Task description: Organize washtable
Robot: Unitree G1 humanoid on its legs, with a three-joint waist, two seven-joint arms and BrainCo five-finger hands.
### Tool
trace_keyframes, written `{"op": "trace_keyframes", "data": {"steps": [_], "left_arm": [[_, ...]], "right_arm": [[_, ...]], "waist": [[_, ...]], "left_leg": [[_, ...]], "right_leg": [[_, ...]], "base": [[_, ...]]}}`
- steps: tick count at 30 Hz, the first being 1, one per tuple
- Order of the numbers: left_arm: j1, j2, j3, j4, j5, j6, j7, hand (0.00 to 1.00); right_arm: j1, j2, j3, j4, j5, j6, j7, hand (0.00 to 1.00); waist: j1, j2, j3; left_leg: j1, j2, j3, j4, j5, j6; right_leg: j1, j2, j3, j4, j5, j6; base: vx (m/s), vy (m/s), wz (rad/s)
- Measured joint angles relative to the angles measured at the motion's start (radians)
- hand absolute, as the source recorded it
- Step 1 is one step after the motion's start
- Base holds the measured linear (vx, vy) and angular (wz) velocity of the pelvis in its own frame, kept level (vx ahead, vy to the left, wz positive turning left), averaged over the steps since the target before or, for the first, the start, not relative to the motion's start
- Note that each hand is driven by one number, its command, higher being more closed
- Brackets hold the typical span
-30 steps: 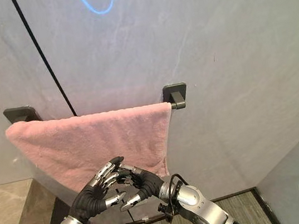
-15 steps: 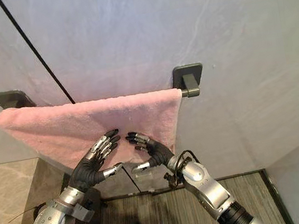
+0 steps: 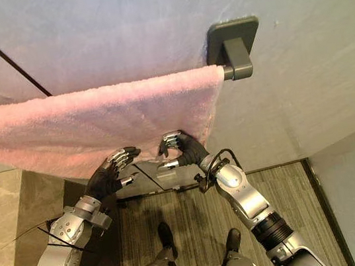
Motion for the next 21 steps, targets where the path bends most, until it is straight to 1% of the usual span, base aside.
{"op": "trace_keyframes", "data": {"steps": [2, 5, 7, 8, 10, 11, 13, 16, 18, 21], "left_arm": [[-0.010, 0.002, 0.000, 0.005, 0.001, -0.001, 0.008, 0.00], [-0.023, 0.014, 0.003, 0.021, 0.005, -0.003, 0.037, 0.00], [-0.023, 0.014, 0.008, 0.025, 0.013, -0.006, 0.043, 0.00], [-0.028, 0.013, 0.013, 0.037, 0.021, -0.010, 0.047, 0.00], [-0.034, 0.004, 0.036, 0.040, 0.045, -0.010, 0.067, 0.00], [-0.038, -0.014, 0.056, 0.046, 0.055, -0.010, 0.081, 0.00], [-0.038, -0.042, 0.068, 0.061, 0.082, -0.012, 0.083, 0.00], [-0.038, -0.083, 0.083, 0.066, 0.101, -0.012, 0.089, 0.00], [-0.038, -0.130, 0.111, 0.066, 0.136, -0.006, 0.106, 0.00], [-0.038, -0.188, 0.161, 0.067, 0.152, 0.002, 0.128, 0.00]], "right_arm": [[0.009, 0.003, -0.023, -0.007, -0.004, 0.000, -0.008, 0.00], [0.034, 0.008, -0.055, -0.030, -0.004, 0.000, -0.025, 0.00], [0.068, 0.019, -0.079, -0.066, -0.005, 0.000, -0.031, 0.00], [0.085, 0.020, -0.083, -0.086, -0.005, 0.000, -0.035, 0.00], [0.104, 0.020, -0.090, -0.106, -0.007, 0.000, -0.036, 0.00], [0.117, 0.020, -0.092, -0.118, -0.008, 0.000, -0.036, 0.00], [0.137, 0.026, -0.100, -0.137, -0.019, 0.000, -0.040, 0.00], [0.145, 0.040, -0.113, -0.142, -0.039, 0.000, -0.046, 0.00], [0.149, 0.062, -0.134, -0.144, -0.044, 0.001, -0.053, 0.00], [0.162, 0.067, -0.162, -0.167, -0.045, 0.004, -0.073, 0.00]], "waist": [[0.002, 0.000, 0.000], [0.005, 0.001, -0.001], [0.012, 0.001, -0.001], [0.024, 0.001, -0.001], [0.028, 0.005, -0.004], [0.029, 0.010, -0.007], [0.031, 0.016, -0.010], [0.037, 0.016, -0.010], [0.044, 0.016, -0.010], [0.049, 0.020, -0.013]], "left_leg": [[-0.013, -0.001, 0.006, 0.000, 0.000, 0.000], [-0.031, -0.002, 0.010, 0.000, 0.000, 0.000], [-0.035, -0.002, 0.014, 0.000, 0.000, 0.000], [-0.035, -0.002, 0.025, 0.001, 0.000, 0.000], [-0.035, -0.001, 0.031, 0.006, 0.002, 0.001], [-0.035, -0.001, 0.032, 0.007, 0.004, 0.004], [-0.035, -0.001, 0.034, 0.007, 0.011, 0.009], [-0.034, 0.002, 0.034, 0.007, 0.012, 0.008], [-0.031, 0.003, 0.039, 0.007, 0.011, 0.007], [-0.029, 0.002, 0.041, 0.006, 0.007, 0.003]], "right_leg": [[-0.014, -0.002, 0.004, 0.000, 0.001, 0.000], [-0.028, -0.004, 0.004, 0.000, 0.001, 0.000], [-0.034, -0.005, 0.005, 0.001, 0.002, 0.000], [-0.038, -0.006, 0.010, 0.003, 0.011, -0.006], [-0.040, -0.006, 0.013, 0.002, 0.014, -0.003], [-0.040, -0.006, 0.013, 0.002, 0.015, 0.000], [-0.040, -0.006, 0.013, 0.002, 0.016, 0.001], [-0.040, -0.006, 0.013, 0.004, 0.016, 0.001], [-0.042, -0.009, 0.019, 0.011, 0.015, 0.000], [-0.046, -0.012, 0.022, 0.020, 0.011, -0.005]], "base": [[-0.06, 0.039, -0.01], [-0.02, 0.023, 0.04], [0.02, 0.006, -0.02], [0.04, 0.009, -0.07], [0.07, 0.004, -0.06], [0.08, -0.004, -0.01], [0.07, -0.006, 0.00], [0.02, -0.001, 0.00], [-0.01, 0.006, -0.05], [-0.03, 0.014, -0.04]]}}
